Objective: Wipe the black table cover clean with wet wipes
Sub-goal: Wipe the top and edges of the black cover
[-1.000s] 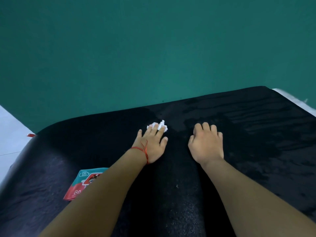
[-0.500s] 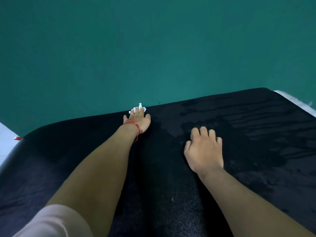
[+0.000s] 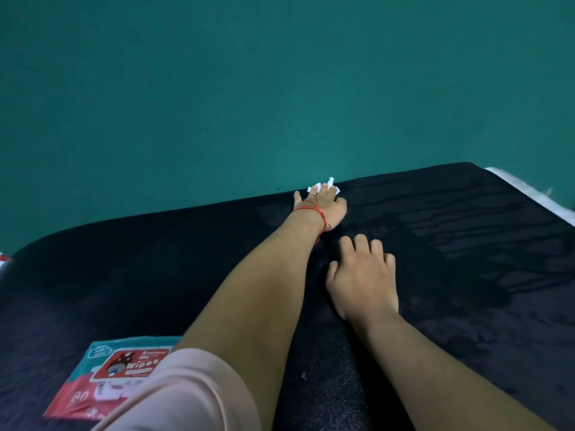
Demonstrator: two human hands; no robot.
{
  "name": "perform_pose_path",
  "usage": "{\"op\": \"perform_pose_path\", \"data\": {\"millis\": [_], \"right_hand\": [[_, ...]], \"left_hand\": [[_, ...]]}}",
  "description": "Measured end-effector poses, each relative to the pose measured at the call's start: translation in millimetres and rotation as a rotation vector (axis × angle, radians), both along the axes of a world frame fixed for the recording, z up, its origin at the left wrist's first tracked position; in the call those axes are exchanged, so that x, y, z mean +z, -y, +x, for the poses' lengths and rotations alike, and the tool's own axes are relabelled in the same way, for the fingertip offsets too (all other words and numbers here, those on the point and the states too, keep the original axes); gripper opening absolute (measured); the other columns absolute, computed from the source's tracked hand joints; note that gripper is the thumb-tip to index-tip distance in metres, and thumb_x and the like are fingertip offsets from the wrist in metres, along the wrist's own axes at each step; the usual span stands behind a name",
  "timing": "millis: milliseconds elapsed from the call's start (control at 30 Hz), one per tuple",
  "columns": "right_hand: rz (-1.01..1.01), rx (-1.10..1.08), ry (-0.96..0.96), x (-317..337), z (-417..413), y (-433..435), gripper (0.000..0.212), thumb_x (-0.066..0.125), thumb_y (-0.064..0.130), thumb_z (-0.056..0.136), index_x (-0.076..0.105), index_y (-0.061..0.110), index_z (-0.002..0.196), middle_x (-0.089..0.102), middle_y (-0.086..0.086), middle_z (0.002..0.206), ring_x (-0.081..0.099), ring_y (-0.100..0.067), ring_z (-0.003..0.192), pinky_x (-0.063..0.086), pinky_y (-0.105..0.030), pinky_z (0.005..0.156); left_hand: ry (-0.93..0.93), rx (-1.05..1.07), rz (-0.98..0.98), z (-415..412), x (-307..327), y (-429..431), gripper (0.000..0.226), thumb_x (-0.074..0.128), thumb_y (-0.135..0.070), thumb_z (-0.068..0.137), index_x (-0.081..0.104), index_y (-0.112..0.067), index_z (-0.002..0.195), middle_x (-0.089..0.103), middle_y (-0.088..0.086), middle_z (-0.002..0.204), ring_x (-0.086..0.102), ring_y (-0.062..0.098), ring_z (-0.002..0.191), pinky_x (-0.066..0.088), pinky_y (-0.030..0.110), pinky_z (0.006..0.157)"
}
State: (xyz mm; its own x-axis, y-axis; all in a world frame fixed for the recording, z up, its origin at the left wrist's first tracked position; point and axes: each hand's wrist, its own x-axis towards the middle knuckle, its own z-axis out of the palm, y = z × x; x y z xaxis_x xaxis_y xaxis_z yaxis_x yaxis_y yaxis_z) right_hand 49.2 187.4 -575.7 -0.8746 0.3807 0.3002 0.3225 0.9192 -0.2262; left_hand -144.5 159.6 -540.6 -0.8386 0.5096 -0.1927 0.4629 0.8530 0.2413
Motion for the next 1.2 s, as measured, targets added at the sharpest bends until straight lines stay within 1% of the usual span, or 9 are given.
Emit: {"op": "perform_pose_path", "data": {"millis": [167,300,467,633,733,867,1033,1133,1200], "right_hand": [[0.003,0.000,0.024,0,0,0,0.015,0.046,0.035,0.096,0.051,0.024,0.106,0.050,0.001,0.108,0.043,-0.024,0.101,0.040,-0.043,0.089],[-0.010,0.000,0.010,1,0,-1,0.014,0.044,0.034,0.095,0.051,0.026,0.104,0.050,0.003,0.106,0.042,-0.022,0.099,0.040,-0.042,0.088],[0.000,-0.005,-0.012,-1,1,-1,0.015,0.046,0.034,0.096,0.055,0.026,0.105,0.051,0.004,0.105,0.044,-0.021,0.098,0.043,-0.042,0.088],[-0.012,0.001,-0.012,-1,2,-1,0.018,0.043,0.035,0.097,0.055,0.026,0.107,0.051,0.004,0.106,0.044,-0.021,0.100,0.043,-0.042,0.090],[-0.018,0.008,-0.016,0,2,-1,0.019,0.043,0.036,0.097,0.054,0.026,0.107,0.051,0.004,0.106,0.045,-0.022,0.100,0.043,-0.042,0.090],[-0.023,0.012,-0.012,1,2,-1,0.019,0.043,0.037,0.097,0.054,0.026,0.106,0.051,0.004,0.106,0.045,-0.022,0.100,0.043,-0.043,0.090],[-0.017,0.003,-0.006,2,2,0,0.017,0.045,0.036,0.095,0.053,0.025,0.105,0.051,0.002,0.106,0.044,-0.023,0.101,0.040,-0.043,0.088],[-0.056,-0.009,-0.010,1,0,-2,0.018,0.046,0.037,0.096,0.053,0.022,0.104,0.051,0.002,0.105,0.043,-0.022,0.100,0.038,-0.042,0.088],[-0.064,-0.008,-0.020,0,0,-4,0.017,0.045,0.036,0.096,0.053,0.022,0.103,0.051,0.003,0.104,0.043,-0.022,0.100,0.038,-0.042,0.088]], "left_hand": [[-0.109,0.052,-0.103,-4,-8,10,0.068,0.005,-0.051,0.104,0.012,-0.029,0.168,0.005,-0.002,0.176,0.004,0.021,0.162,-0.009,0.069,0.122],[-0.120,0.171,-0.164,-10,-13,47,0.070,0.004,-0.056,0.102,0.010,-0.030,0.168,0.002,0.000,0.176,0.003,0.026,0.162,-0.009,0.071,0.121],[-0.114,0.332,-0.215,-23,-9,107,0.072,0.004,-0.058,0.102,0.009,-0.029,0.168,0.005,0.002,0.176,0.007,0.026,0.162,-0.007,0.074,0.120],[-0.118,0.427,-0.262,-14,-15,130,0.074,0.004,-0.057,0.103,0.004,-0.021,0.168,0.002,0.007,0.176,0.004,0.026,0.162,-0.008,0.068,0.123],[-0.095,0.445,-0.212,-6,-16,123,0.077,0.006,-0.057,0.103,0.005,-0.016,0.168,-0.001,0.007,0.176,-0.004,0.023,0.162,-0.009,0.065,0.124],[-0.096,0.373,-0.080,6,-16,95,0.077,0.012,-0.057,0.101,0.016,-0.019,0.168,-0.002,-0.002,0.176,-0.004,0.019,0.162,-0.007,0.065,0.123],[-0.061,0.101,0.067,31,-13,27,0.069,0.012,-0.047,0.101,0.028,-0.024,0.164,0.001,-0.012,0.175,-0.001,0.012,0.161,-0.006,0.068,0.123],[-0.018,-0.023,0.085,40,-8,1,0.065,0.010,-0.038,0.104,0.026,-0.022,0.164,0.006,-0.009,0.176,-0.001,0.009,0.161,-0.007,0.068,0.123],[-0.030,-0.051,0.034,40,-7,0,0.064,0.007,-0.037,0.105,0.020,-0.023,0.166,0.005,-0.008,0.176,-0.001,0.009,0.161,-0.010,0.069,0.122]]}}
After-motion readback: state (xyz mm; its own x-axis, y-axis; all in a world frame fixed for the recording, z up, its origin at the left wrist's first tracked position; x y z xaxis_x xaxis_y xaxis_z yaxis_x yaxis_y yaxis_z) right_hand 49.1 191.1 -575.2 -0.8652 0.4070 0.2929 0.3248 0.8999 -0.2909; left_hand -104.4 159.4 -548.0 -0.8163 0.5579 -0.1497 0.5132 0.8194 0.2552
